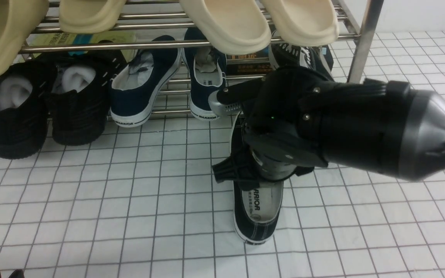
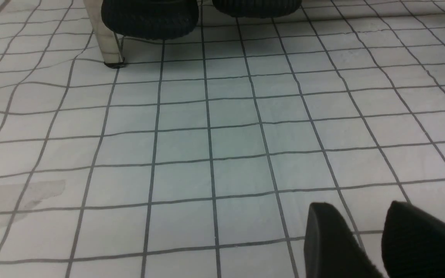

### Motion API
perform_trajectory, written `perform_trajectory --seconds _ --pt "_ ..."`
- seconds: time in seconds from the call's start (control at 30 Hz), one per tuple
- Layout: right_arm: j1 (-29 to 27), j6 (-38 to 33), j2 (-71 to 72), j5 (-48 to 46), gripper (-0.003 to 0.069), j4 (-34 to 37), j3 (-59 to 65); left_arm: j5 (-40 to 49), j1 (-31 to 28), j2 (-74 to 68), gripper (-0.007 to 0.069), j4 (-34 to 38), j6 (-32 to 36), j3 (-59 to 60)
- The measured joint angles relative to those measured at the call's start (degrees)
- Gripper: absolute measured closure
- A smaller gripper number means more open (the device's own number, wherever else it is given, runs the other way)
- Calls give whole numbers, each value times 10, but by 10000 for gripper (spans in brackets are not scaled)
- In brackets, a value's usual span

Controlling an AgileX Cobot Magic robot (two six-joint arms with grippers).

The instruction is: Take the shoes off the shelf with your hand from the white checkered tablecloth.

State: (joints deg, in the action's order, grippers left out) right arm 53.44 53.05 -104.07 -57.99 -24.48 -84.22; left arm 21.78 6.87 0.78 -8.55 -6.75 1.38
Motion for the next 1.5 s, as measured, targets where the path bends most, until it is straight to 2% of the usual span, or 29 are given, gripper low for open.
perform_trajectory --seconds 0.3,0.43,0.57,0.63,0.67,0.77,0.87,1.1,1.33,1.47,1.5 --pt "0 0 -53 -47 193 -7 -1 0 0 0 384 0 0 0" --pt "0 -3 -78 -49 216 -9 -1 0 0 0 384 0 0 0" --pt "0 -31 -99 -45 361 -6 -1 0 0 0 384 0 0 0" --pt "0 -47 -97 -51 480 -2 -2 0 0 0 384 0 0 0" --pt "0 -56 -90 -52 589 4 -2 0 0 0 384 0 0 0" --pt "0 -67 -76 -69 653 18 -2 0 0 0 384 0 0 0" --pt "0 -77 -45 -108 659 28 -2 0 0 0 384 0 0 0" --pt "0 -68 -30 -113 659 50 -2 0 0 0 384 0 0 0" --pt "0 -58 -44 -83 655 93 -2 0 0 0 384 0 0 0" --pt "0 -56 -45 -52 634 119 -2 0 0 0 384 0 0 0" --pt "0 -56 -45 -40 610 122 -2 0 0 0 384 0 0 0"
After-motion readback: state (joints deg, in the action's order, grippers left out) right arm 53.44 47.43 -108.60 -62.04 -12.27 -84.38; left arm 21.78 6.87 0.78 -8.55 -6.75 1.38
